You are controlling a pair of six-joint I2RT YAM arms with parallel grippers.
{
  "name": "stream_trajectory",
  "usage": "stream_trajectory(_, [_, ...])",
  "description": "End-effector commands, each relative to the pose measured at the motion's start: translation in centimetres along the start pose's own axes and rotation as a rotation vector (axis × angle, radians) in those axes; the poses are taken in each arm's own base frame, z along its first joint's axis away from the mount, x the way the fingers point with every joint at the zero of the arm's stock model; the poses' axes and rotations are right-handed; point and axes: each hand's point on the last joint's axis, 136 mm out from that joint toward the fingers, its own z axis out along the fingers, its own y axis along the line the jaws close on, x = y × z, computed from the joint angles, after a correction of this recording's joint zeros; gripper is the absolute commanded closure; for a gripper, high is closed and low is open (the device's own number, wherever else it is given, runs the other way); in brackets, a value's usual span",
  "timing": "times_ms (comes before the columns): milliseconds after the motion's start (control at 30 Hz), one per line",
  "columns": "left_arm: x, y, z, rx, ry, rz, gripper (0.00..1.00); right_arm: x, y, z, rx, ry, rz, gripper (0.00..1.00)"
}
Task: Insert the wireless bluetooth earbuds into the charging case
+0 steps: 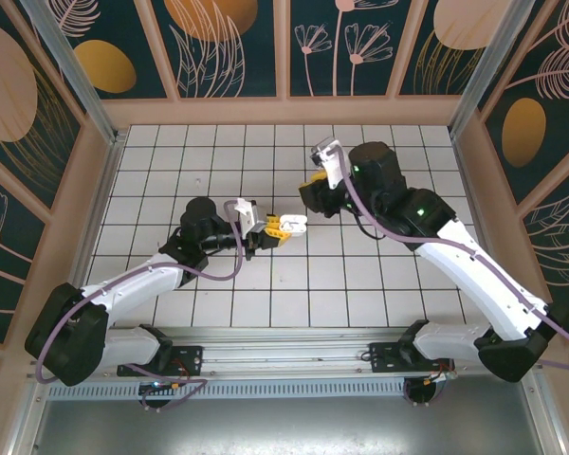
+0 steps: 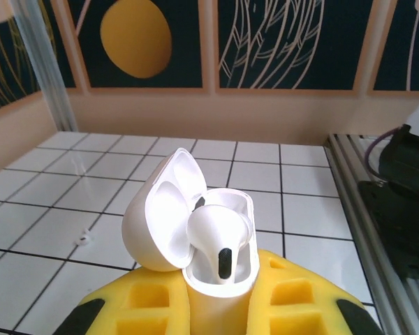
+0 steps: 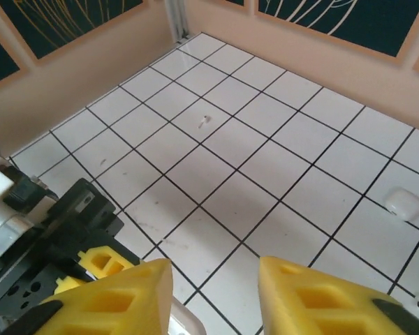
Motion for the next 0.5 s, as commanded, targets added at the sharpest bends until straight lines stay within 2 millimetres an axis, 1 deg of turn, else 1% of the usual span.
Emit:
stream_trajectory(0, [-1.4, 0.5, -0.3, -0.055, -0.076, 0.062, 1.00, 1.8, 2.1, 1.2, -0.132, 0.046, 0.144, 0.71])
stream_trajectory(100, [-1.7, 0.8, -0.6, -0.091, -0.095, 0.091, 1.00, 3.3, 2.8, 2.3, -0.178, 0.084, 0.191, 0.79])
stream_trajectory(233, [-2.1, 1.3, -1.0, -0.137, -0.111, 0.123, 1.00, 4.8, 3.1, 3.5, -0.202, 0.129, 0.216, 0.86])
stream_trajectory(300, [-2.2, 1.3, -1.1, -0.147, -0.112, 0.132, 1.00, 5.5, 3.3, 4.3, -0.215, 0.153, 0.222, 0.87])
stream_trajectory(467, [-2.3, 1.4, -1.1, -0.147, -0.112, 0.134, 1.00, 6.7, 3.5, 5.9, -0.219, 0.193, 0.223, 0.88])
